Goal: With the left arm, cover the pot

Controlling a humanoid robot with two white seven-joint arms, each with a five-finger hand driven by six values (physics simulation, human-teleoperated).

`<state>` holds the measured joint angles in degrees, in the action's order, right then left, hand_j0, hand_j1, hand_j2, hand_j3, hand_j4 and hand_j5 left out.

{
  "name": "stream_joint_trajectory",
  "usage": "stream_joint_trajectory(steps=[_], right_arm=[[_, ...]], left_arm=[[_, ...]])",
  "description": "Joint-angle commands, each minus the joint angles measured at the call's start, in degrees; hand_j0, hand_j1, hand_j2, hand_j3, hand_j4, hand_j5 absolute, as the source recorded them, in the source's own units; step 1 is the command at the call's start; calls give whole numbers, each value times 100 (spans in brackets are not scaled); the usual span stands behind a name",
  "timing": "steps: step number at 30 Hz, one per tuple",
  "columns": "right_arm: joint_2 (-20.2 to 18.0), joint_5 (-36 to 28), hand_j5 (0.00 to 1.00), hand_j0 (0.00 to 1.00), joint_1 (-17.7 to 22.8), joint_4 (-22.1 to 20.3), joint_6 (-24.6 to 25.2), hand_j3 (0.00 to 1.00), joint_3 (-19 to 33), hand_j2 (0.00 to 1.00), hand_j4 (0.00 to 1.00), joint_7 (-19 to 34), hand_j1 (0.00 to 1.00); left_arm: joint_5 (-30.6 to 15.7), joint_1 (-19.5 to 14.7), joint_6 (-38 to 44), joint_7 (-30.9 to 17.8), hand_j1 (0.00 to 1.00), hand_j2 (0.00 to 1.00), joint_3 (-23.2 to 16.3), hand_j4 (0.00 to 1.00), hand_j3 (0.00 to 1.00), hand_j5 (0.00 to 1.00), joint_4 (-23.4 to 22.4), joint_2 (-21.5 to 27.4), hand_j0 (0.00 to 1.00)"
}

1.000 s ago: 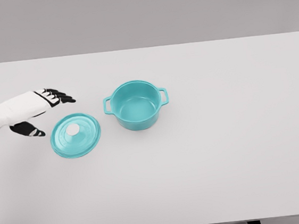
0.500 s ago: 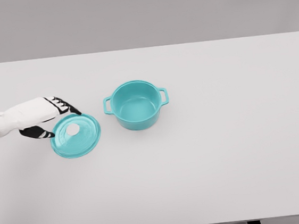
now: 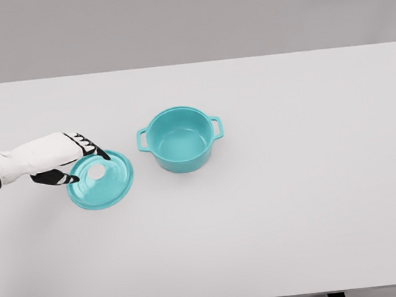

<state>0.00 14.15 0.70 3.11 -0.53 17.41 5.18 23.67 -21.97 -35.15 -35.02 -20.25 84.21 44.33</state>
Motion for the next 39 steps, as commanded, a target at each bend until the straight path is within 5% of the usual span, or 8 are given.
stream_joint_trajectory(steps=[1,39], right_arm=[[0,0,100,100,0,5,0,100,0,100,100,1,100],[0,0,100,100,0,-4,0,100,0,100,100,1,100]], left_arm=[[-47,0,15,2,75,75,-23,75,75,75,8,5,75],[32,-9,15,2,73,73,-190,73,73,73,-62,-171,73]])
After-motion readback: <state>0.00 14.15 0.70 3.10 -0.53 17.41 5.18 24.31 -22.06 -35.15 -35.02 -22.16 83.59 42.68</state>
